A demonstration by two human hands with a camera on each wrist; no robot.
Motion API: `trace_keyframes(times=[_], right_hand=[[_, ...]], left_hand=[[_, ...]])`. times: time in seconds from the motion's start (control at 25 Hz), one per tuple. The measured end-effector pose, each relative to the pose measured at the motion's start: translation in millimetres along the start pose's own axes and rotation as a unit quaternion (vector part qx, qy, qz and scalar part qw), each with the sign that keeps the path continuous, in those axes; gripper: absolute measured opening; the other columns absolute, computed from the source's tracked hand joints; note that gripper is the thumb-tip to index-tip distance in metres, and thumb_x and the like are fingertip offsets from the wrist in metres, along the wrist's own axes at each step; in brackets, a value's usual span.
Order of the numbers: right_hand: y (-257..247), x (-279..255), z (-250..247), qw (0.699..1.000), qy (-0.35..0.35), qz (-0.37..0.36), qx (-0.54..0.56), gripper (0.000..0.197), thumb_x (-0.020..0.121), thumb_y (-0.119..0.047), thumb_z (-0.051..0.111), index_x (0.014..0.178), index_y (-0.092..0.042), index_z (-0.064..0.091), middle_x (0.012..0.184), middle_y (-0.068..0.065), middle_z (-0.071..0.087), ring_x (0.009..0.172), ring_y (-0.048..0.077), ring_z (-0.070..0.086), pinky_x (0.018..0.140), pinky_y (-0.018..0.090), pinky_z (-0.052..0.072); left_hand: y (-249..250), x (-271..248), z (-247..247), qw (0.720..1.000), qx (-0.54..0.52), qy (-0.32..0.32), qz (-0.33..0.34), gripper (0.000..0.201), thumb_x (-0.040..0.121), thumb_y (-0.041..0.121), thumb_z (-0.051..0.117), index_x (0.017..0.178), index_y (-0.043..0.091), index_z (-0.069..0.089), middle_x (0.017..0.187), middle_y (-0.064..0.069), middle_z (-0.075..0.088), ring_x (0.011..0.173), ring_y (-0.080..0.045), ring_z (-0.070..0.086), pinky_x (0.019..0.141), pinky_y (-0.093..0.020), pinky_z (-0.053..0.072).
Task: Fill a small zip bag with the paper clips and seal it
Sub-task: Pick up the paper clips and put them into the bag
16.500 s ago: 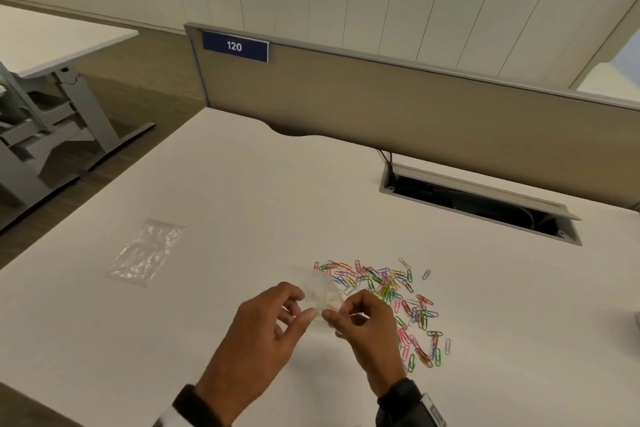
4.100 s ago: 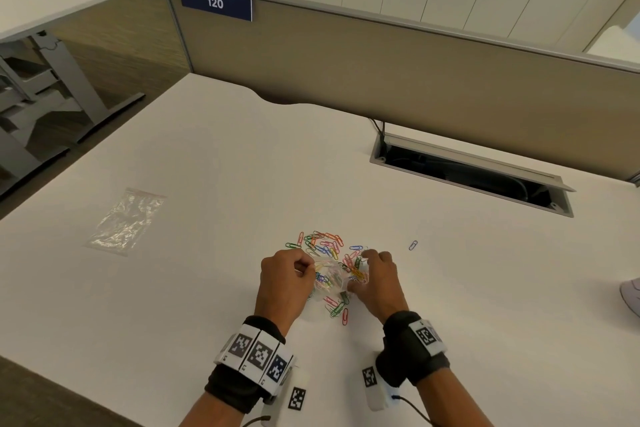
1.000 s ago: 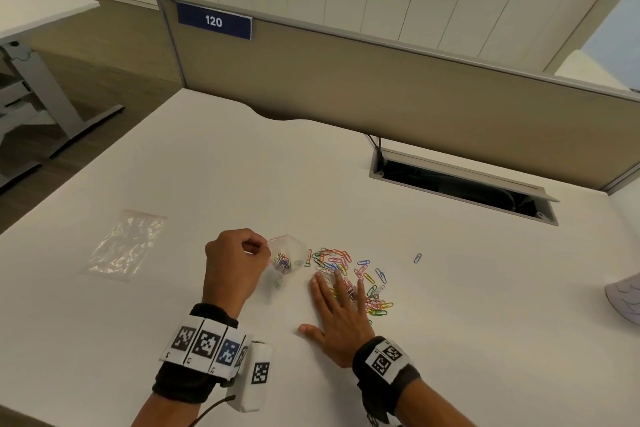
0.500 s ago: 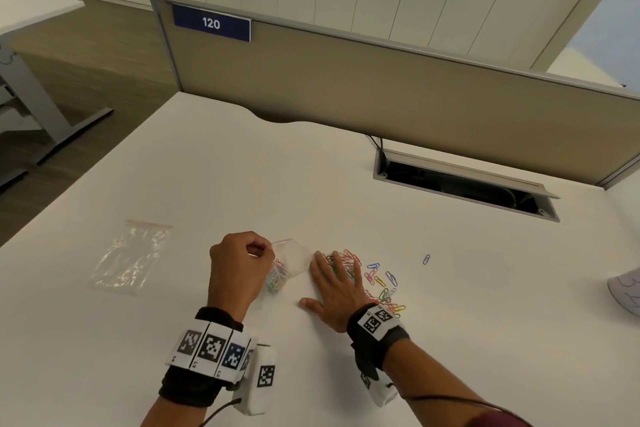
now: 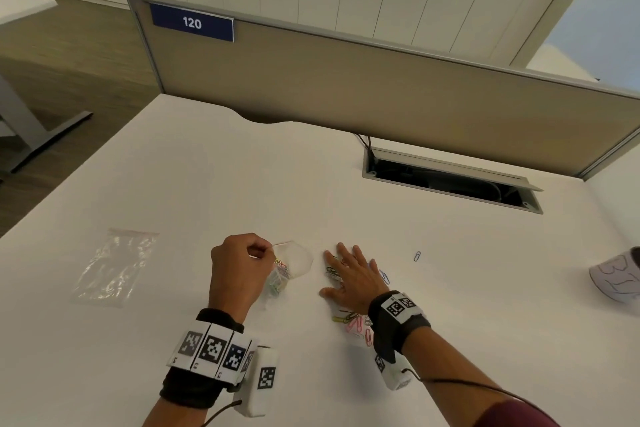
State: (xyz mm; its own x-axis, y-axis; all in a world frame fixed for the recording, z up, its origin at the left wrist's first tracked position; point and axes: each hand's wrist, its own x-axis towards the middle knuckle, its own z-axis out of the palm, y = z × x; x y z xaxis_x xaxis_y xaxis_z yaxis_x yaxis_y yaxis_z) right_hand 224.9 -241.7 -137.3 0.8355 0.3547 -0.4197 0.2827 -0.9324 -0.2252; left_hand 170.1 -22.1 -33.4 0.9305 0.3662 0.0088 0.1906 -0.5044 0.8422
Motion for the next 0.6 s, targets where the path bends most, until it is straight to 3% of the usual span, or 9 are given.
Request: trace_keyframes(times=[0.12,0.28,0.36,0.48,0.6], right_hand=[[5.9,-16.7,-2.4,0.999,0.017,-0.029,0.025,0.075,0.089,-0.05,0.053,0.149,-0.026,0.016,0.161,0.003,0.01,0.147,0.03,0.008,0.118,0.049,0.019],[19.6,-31.2,-1.8,0.999,0.001,-0.043,-0.001,0.085,0.077,-0.058,0.064,0.146,-0.039,0.018,0.159,-0.001,0.018,0.143,0.028,0.017,0.114,0.048,0.028],[20.9,-31.2,3.7,0.998,0.037,-0.056,-0.011,0.071,0.081,-0.045,0.067,0.142,-0.039,0.032,0.153,-0.001,0.032,0.136,0.028,0.029,0.107,0.045,0.037],[18.6,-30.7,8.1,0.993,0.09,-0.068,0.044,0.045,0.086,-0.016,0.065,0.128,-0.027,0.056,0.133,0.004,0.053,0.12,0.03,0.046,0.093,0.04,0.048],[19.0,-30.9,10.7,0.989,0.12,-0.064,0.061,0.03,0.088,-0.008,0.061,0.117,-0.017,0.065,0.119,0.008,0.063,0.109,0.03,0.055,0.088,0.039,0.05]], left_hand=[[2.5,0.6,1.6,1.0,0.005,-0.006,0.004,0.006,0.077,0.004,0.069,0.074,0.008,0.072,0.07,-0.006,0.074,0.064,-0.017,0.07,0.067,-0.031,0.059],[2.8,-1.0,5.6,1.0,0.006,-0.014,0.006,0.006,0.076,0.004,0.069,0.073,0.008,0.072,0.068,-0.005,0.073,0.064,-0.016,0.07,0.067,-0.032,0.059],[4.6,-3.3,8.0,1.0,0.004,-0.019,0.007,0.006,0.076,0.004,0.069,0.072,0.008,0.072,0.067,-0.005,0.073,0.064,-0.015,0.069,0.066,-0.031,0.058],[6.4,-8.1,12.1,1.0,0.007,-0.027,0.004,0.006,0.077,0.005,0.069,0.073,0.009,0.072,0.067,-0.003,0.072,0.064,-0.011,0.068,0.06,-0.021,0.053],[7.3,-14.2,21.5,0.999,-0.001,-0.042,0.002,0.008,0.077,0.005,0.069,0.071,0.01,0.072,0.067,-0.001,0.071,0.061,-0.007,0.066,0.057,-0.015,0.049]])
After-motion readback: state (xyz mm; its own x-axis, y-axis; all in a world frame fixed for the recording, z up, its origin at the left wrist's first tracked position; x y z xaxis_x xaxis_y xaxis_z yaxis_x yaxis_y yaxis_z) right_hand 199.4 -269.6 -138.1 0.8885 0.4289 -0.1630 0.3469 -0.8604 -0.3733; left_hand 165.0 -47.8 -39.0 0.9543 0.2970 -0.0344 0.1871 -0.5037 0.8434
